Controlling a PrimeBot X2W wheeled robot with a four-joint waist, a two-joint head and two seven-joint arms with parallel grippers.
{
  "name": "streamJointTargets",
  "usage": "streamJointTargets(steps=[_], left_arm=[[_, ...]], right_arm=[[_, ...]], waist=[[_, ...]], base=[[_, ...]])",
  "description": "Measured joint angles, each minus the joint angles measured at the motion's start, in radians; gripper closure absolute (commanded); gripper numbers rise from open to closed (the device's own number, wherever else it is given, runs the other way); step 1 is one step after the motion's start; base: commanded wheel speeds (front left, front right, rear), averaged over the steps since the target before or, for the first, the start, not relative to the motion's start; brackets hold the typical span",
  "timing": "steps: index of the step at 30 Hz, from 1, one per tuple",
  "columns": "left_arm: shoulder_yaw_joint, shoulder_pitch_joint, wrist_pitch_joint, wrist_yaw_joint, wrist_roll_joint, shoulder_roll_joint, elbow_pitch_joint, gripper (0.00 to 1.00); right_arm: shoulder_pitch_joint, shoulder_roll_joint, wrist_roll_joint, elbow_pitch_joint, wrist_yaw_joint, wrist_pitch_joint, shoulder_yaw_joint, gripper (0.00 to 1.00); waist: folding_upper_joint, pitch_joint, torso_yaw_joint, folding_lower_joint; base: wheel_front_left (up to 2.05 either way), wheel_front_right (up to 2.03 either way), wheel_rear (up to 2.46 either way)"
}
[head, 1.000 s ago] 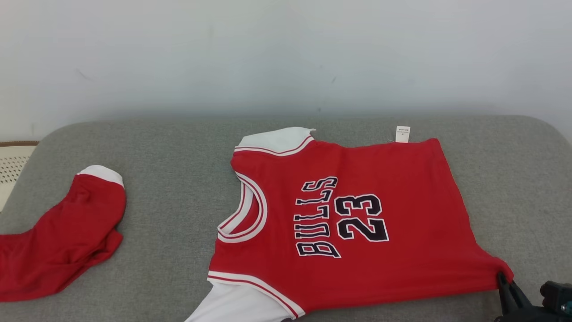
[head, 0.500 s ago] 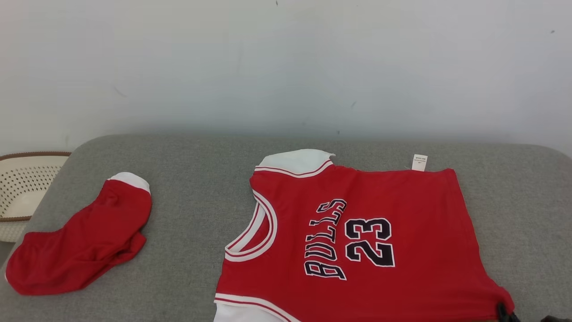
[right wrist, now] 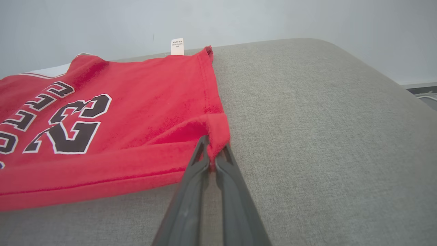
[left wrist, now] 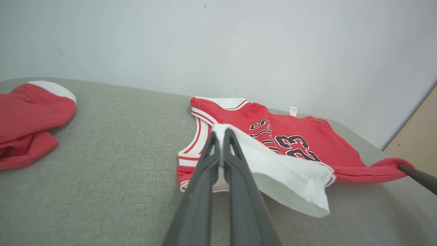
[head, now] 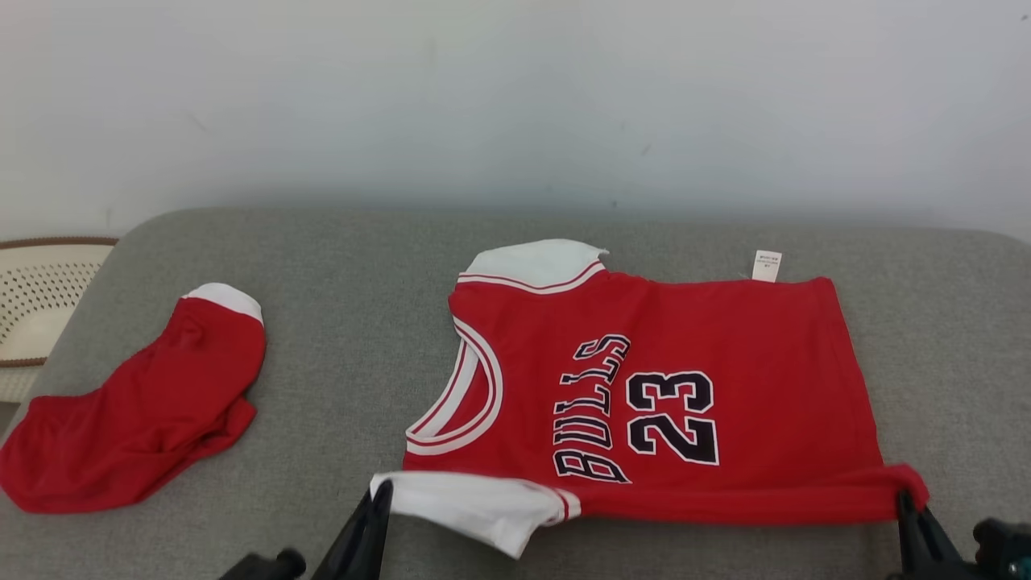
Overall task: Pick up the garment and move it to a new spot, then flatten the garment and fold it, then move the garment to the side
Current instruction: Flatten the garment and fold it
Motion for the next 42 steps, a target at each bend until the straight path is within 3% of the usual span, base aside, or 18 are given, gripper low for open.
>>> streamJointTargets(steps=[17, 28, 30, 32, 34, 36, 37, 38, 39, 40, 41, 42], left_arm=[[-0.058, -0.404, 0.000, 0.000, 0.056, 0.000, 0.150, 1.00], [-0.087, -0.554, 0.000, 0.061, 0.062, 0.000, 0.188, 1.00], [-0.090, -0.567, 0.000, 0.065, 0.062, 0.000, 0.195, 1.00], [-0.092, -0.572, 0.000, 0.069, 0.062, 0.000, 0.202, 1.00], [-0.101, -0.584, 0.000, 0.069, 0.070, 0.001, 0.216, 1.00], [-0.104, -0.589, 0.000, 0.069, 0.073, 0.000, 0.225, 1.00], [-0.102, -0.592, 0.000, 0.072, 0.078, 0.000, 0.234, 0.96], [-0.098, -0.594, 0.000, 0.081, 0.078, 0.000, 0.234, 0.60], [-0.094, -0.600, 0.000, 0.088, 0.079, 0.001, 0.233, 0.43], [-0.091, -0.604, 0.000, 0.090, 0.079, 0.001, 0.230, 0.43], [-0.089, -0.605, 0.000, 0.096, 0.084, 0.001, 0.228, 0.00], [-0.087, -0.604, 0.000, 0.102, 0.092, 0.000, 0.226, 0.00]], right_arm=[[-0.344, 0.003, -0.050, 0.163, 0.000, 0.000, 0.021, 1.00], [-0.502, -0.001, -0.063, 0.213, 0.000, 0.000, 0.010, 1.00], [-0.517, -0.002, -0.070, 0.222, 0.000, 0.000, 0.004, 0.90], [-0.526, -0.001, -0.073, 0.225, 0.000, 0.000, 0.000, 0.89], [-0.533, -0.001, -0.081, 0.227, 0.000, 0.000, -0.008, 0.55], [-0.548, 0.001, -0.090, 0.224, 0.000, 0.000, -0.021, 0.00], [-0.552, 0.005, -0.092, 0.218, 0.000, 0.000, -0.028, 0.00], [-0.554, 0.008, -0.100, 0.208, 0.000, 0.000, -0.037, 0.00], [-0.556, 0.012, -0.108, 0.195, 0.000, 0.000, -0.046, 0.00], [-0.557, 0.017, -0.117, 0.181, 0.000, 0.000, -0.057, 0.00], [-0.556, 0.020, -0.128, 0.163, 0.000, 0.000, -0.070, 0.00], [-0.554, 0.022, -0.139, 0.148, 0.000, 0.000, -0.086, 0.00]], waist=[[0.0001, 0.174, -0.020, 0.0002], [0.0002, 0.327, -0.026, 0.0002], [0.0002, 0.346, -0.024, 0.0002], [0.0001, 0.362, -0.020, 0.0002], [0.0001, 0.373, -0.016, 0.0001], [0.0001, 0.382, -0.014, 0.0001], [0.0001, 0.385, -0.013, 0.0001], [0.0002, 0.388, -0.013, 0.0001], [0.0002, 0.390, -0.014, 0.0001], [0.0001, 0.391, -0.016, 0.0001], [0.0002, 0.391, -0.018, 0.0001], [0.0002, 0.389, -0.019, 0.0001]], base=[[0.00, 0.00, 0.00], [0.00, 0.00, 0.00], [0.00, 0.00, 0.00], [0.00, 0.00, 0.00], [0.00, 0.00, 0.00], [0.00, 0.00, 0.00], [0.00, 0.00, 0.00], [0.00, 0.00, 0.00], [0.00, 0.00, 0.00], [0.00, 0.00, 0.00], [0.00, 0.00, 0.00], [0.00, 0.00, 0.00]])
